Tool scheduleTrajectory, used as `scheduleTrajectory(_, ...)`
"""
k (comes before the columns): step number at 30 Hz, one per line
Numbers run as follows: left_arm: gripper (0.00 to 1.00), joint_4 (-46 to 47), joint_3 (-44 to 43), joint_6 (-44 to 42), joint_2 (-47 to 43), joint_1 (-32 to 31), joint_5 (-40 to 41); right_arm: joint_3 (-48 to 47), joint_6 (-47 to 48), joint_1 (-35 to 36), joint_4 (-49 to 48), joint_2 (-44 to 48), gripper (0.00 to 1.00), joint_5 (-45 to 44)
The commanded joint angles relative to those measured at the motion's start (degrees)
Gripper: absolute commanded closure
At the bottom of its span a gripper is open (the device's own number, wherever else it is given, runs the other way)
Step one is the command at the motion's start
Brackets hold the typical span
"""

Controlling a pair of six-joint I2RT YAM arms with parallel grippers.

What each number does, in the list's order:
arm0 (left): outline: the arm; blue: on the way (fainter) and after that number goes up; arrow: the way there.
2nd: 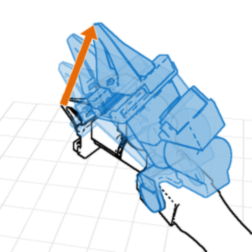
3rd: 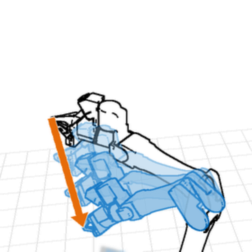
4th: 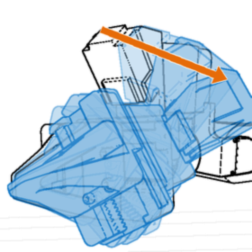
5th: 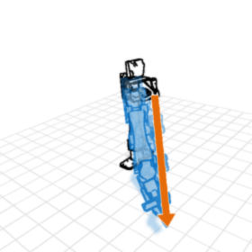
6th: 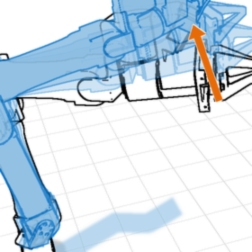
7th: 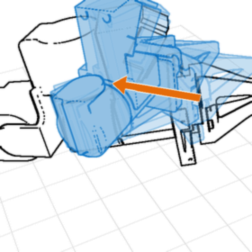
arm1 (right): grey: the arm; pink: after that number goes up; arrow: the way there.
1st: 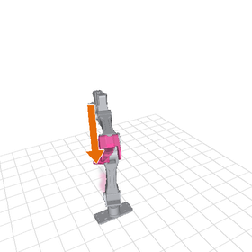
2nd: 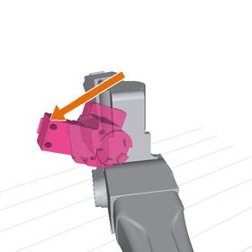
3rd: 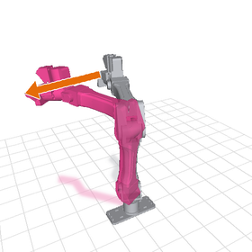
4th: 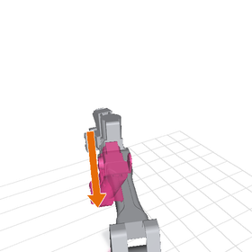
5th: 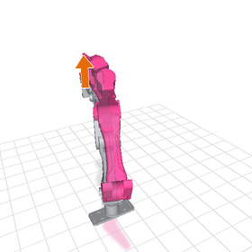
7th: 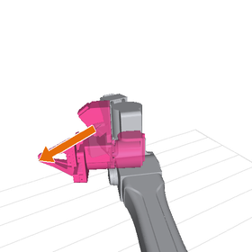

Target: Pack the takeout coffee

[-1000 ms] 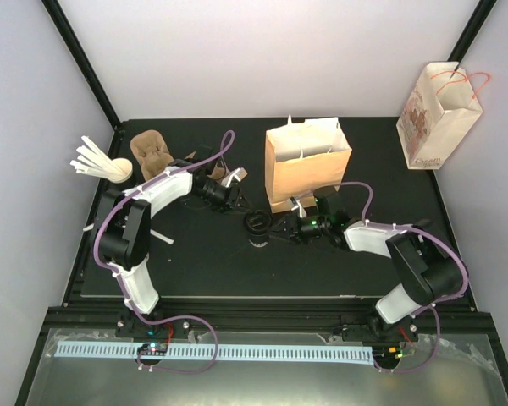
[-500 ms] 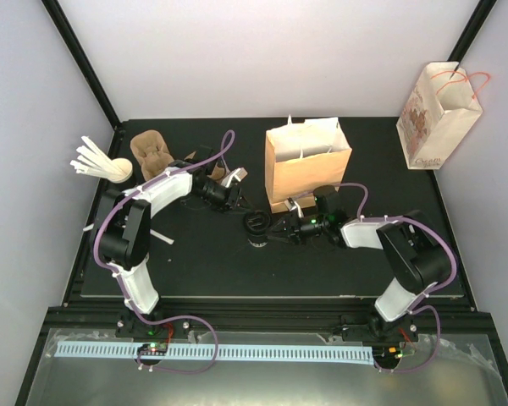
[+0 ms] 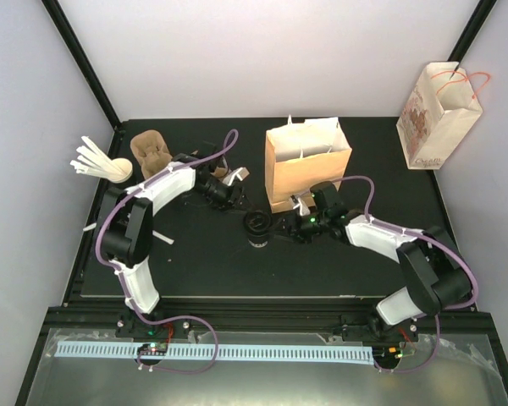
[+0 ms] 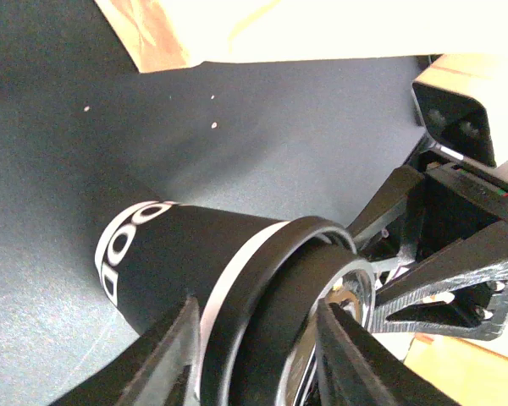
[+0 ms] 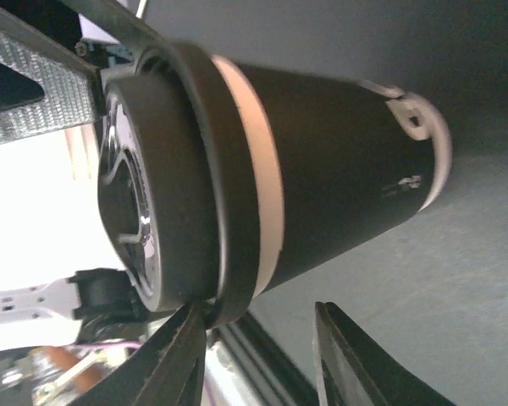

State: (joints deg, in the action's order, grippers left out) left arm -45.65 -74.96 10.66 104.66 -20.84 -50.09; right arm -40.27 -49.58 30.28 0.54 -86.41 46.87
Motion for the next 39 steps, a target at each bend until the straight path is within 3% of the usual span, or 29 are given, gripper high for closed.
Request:
scheduleTrajectory(1, 0.57, -6.2, -7.1, 0.3, 2.1, -0.8, 2.4, -3.8, 4.7, 0.7, 10.2, 2.0, 0.6, -10.2)
scheduleTrajectory(8, 0.39, -9.1, -14.0, 1.7, 2.1, -0.6, -0.2, -12.8, 11.8, 2.9, 22.1, 5.3, 0.53, -16.3)
scheduleTrajectory(13, 0.36, -9.2, -15.6, 3.2, -0.4, 0.7, -1.0, -19.6, 20.4, 5.7, 33.2, 7.1, 0.38, -25.9)
scheduleTrajectory(19, 0.33, -7.0, -12.5, 4.8, -5.4, 4.1, 1.5, -30.3, 28.5, 11.3, 43.4, 3.5, 0.01, -35.7)
scheduleTrajectory(28, 0.28, -3.5, -8.2, 5.7, -10.7, 5.7, 6.7, -48.4, 28.0, 17.6, 56.4, -12.0, 0.01, -46.8)
scheduleTrajectory(35, 0.03, -5.1, -7.2, 5.8, -13.2, 8.8, 12.0, -54.5, 26.6, 20.4, 59.9, -18.5, 0.05, -49.0)
scheduleTrajectory(39, 0.01, -4.8, -5.7, 5.9, -14.3, 10.5, 13.0, -55.7, 26.3, 21.1, 61.4, -20.7, 0.09, -50.0)
